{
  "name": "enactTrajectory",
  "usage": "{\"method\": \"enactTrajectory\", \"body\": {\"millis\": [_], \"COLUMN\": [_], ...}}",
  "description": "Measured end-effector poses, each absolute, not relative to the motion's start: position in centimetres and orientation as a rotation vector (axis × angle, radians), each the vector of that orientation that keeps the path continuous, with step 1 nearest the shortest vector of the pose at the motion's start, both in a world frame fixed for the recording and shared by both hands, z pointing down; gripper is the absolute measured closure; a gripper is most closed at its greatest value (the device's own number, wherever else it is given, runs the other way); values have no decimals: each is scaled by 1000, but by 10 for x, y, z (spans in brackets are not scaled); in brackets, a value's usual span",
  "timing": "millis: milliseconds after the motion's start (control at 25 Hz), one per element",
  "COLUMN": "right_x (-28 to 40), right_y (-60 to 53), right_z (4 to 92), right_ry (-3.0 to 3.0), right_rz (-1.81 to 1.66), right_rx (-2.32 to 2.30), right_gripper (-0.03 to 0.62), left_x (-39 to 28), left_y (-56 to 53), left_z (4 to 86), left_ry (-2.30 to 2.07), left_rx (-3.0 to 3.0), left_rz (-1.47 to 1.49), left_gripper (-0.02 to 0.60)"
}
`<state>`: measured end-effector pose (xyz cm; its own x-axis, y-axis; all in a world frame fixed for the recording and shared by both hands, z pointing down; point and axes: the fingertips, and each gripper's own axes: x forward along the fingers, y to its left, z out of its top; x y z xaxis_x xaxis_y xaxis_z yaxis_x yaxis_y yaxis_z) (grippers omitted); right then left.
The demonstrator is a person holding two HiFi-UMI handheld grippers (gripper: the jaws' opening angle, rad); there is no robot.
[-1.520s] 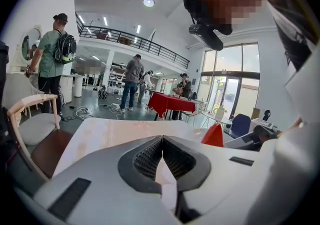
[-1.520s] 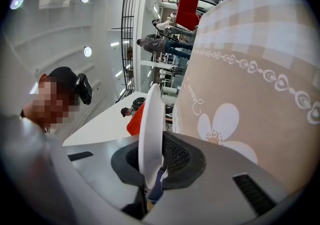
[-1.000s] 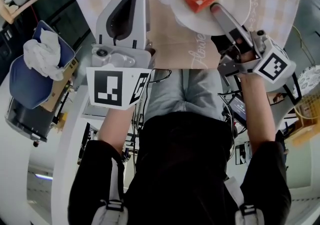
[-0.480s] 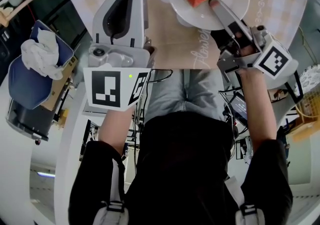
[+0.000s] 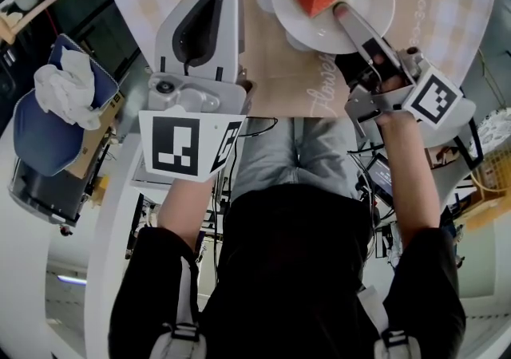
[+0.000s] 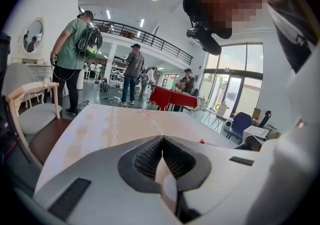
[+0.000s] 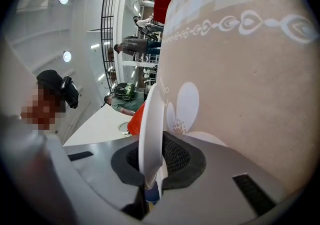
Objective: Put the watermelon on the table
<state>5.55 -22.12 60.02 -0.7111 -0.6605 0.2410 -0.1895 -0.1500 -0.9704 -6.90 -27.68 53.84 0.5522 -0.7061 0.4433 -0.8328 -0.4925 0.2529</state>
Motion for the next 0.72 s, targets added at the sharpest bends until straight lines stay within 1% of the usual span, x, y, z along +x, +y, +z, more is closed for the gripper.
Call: {"method": "enactTrajectory", "body": {"millis": [720], "right_x": [54], "right_y": [-220], "right_z": [614], "right_ry": [1702], "right_rz": [-2074], "right_rx": [-1038], "right_gripper": [569], "left_x": [-58], "left_y": [-267], "left_z": [543], "left_ry": [-1210], "left_rx": [2353], "left_rz": [430], "left_gripper": [569]}}
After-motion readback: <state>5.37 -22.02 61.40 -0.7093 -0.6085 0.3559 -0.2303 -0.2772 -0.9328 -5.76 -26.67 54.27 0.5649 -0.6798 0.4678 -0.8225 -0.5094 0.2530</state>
